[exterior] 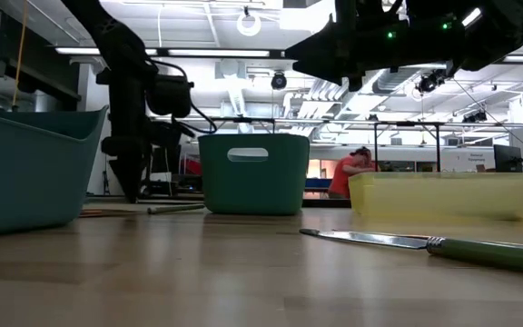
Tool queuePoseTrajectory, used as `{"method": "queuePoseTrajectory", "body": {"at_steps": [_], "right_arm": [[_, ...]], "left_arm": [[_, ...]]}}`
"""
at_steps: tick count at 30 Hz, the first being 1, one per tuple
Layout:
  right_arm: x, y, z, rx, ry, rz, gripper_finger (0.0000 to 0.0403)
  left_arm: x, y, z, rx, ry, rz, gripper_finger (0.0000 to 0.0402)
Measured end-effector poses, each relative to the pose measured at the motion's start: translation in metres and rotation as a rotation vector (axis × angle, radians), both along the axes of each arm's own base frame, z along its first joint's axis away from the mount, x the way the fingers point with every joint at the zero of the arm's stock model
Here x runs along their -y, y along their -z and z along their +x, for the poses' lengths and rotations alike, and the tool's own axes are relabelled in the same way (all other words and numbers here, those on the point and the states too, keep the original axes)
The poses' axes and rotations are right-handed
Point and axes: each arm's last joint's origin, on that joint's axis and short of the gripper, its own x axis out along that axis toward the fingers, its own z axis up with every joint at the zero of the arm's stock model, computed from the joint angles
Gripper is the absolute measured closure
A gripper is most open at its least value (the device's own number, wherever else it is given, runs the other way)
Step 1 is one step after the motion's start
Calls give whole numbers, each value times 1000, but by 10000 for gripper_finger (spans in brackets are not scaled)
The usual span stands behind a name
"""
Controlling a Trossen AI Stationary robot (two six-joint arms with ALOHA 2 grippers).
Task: Sort silverware by color (type)
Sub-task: Put the green knife into the left blue bin
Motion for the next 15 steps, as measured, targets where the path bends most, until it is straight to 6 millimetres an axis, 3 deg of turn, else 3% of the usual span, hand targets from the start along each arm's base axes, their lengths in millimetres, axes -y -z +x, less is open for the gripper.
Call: {"method": "queuePoseTrajectory", "body": {"at_steps": [8, 15], "right_arm": [[0, 0, 0, 0, 0, 0, 208], [0, 0, 0, 0, 0, 0, 208]], "left_arm": [[3, -15, -8, -19, -9, 64, 362], [4, -37, -21, -62, -55, 243, 362]]}}
